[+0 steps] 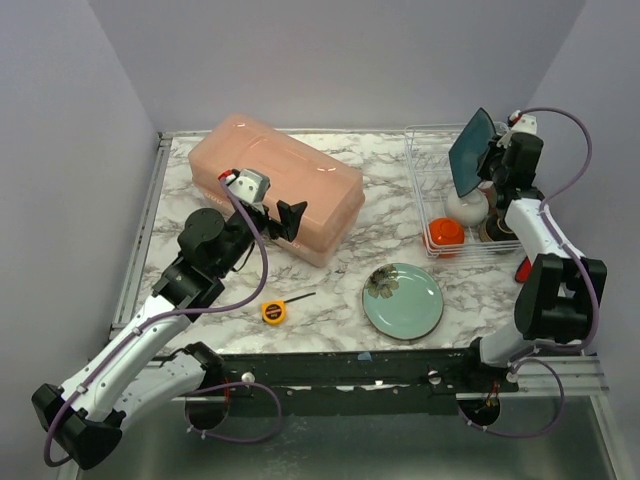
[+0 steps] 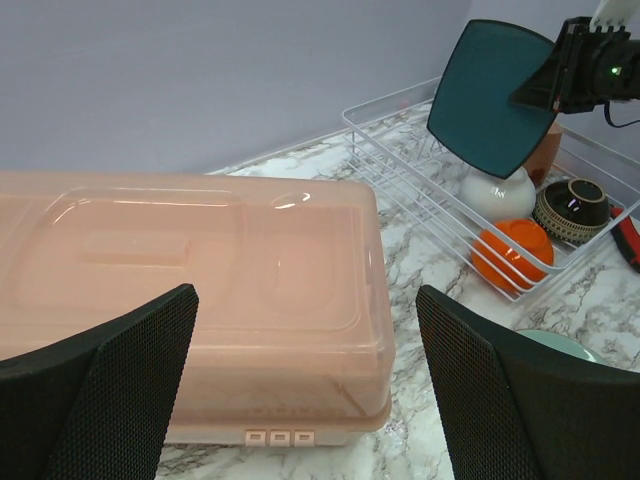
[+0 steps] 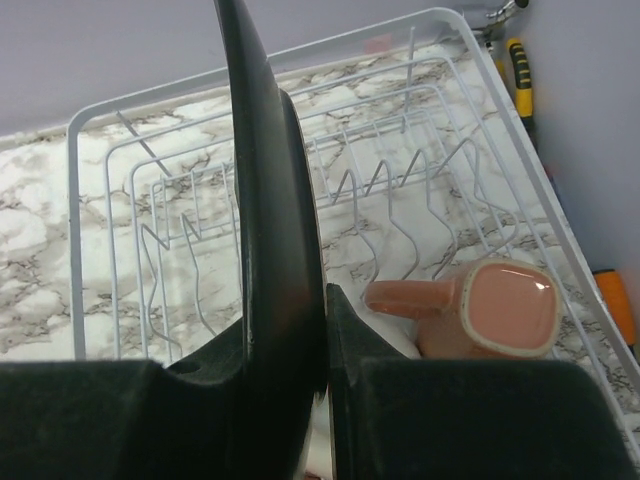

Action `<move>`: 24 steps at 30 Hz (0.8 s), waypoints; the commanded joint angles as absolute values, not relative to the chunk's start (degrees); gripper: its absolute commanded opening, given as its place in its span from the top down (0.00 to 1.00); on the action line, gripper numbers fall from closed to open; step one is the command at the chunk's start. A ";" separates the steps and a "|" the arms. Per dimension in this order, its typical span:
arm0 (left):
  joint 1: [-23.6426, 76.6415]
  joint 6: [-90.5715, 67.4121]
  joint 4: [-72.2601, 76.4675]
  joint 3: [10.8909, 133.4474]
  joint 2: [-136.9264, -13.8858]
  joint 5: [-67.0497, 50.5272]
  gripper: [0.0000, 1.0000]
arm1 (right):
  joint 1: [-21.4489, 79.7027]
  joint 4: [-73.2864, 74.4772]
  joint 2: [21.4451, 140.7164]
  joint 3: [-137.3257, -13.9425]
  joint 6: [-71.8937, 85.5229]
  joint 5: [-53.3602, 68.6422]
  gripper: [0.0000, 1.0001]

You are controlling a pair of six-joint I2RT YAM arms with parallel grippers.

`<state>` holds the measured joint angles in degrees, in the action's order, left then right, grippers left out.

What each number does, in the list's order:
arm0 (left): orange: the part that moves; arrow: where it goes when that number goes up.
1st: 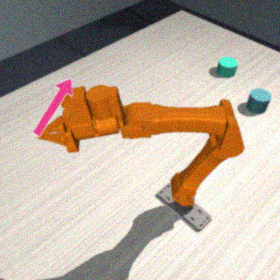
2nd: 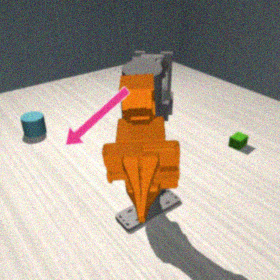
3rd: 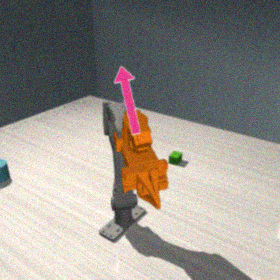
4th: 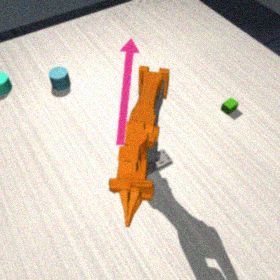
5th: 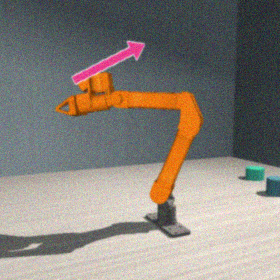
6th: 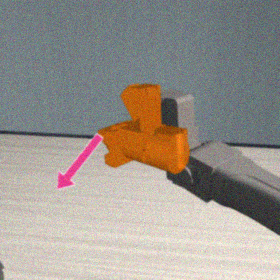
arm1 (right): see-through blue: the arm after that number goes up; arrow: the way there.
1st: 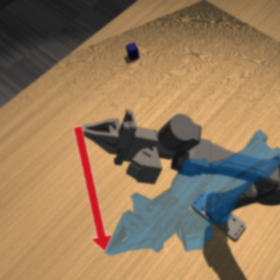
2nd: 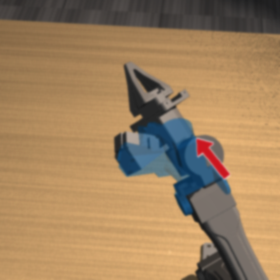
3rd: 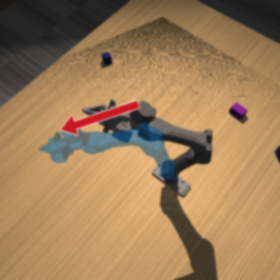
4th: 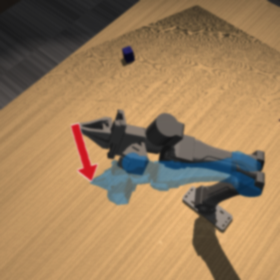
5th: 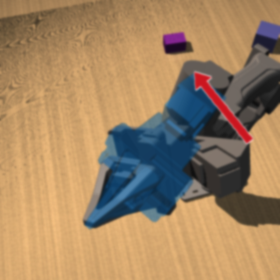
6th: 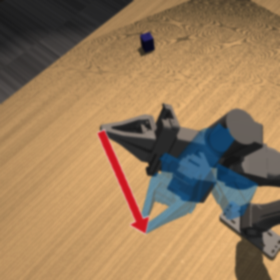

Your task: Load the mixed dishes into the dish rack

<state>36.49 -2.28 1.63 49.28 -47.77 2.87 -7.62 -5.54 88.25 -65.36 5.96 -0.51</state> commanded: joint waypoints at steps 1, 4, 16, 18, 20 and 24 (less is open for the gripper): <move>36.74 -1.32 2.94 48.96 -47.77 2.53 0.11 | -7.91 -16.42 89.76 -67.01 4.49 1.98 1.00; 36.72 -1.32 2.89 49.04 -48.02 2.30 0.11 | -7.96 -18.31 91.64 -66.45 3.26 1.63 1.00; 36.78 -1.67 2.77 49.22 -48.25 1.76 0.11 | -7.72 -27.13 97.89 -64.25 4.48 5.09 1.00; 36.76 -1.67 2.81 49.30 -48.22 1.68 0.11 | -7.46 -27.80 98.63 -64.25 4.20 5.26 1.00; 36.73 -1.67 2.74 49.31 -48.16 1.54 0.11 | -7.07 -27.80 99.30 -64.01 3.79 4.61 1.00; 36.76 -1.85 2.77 49.31 -48.07 1.43 0.11 | -5.35 -28.72 98.56 -60.74 1.75 1.50 0.97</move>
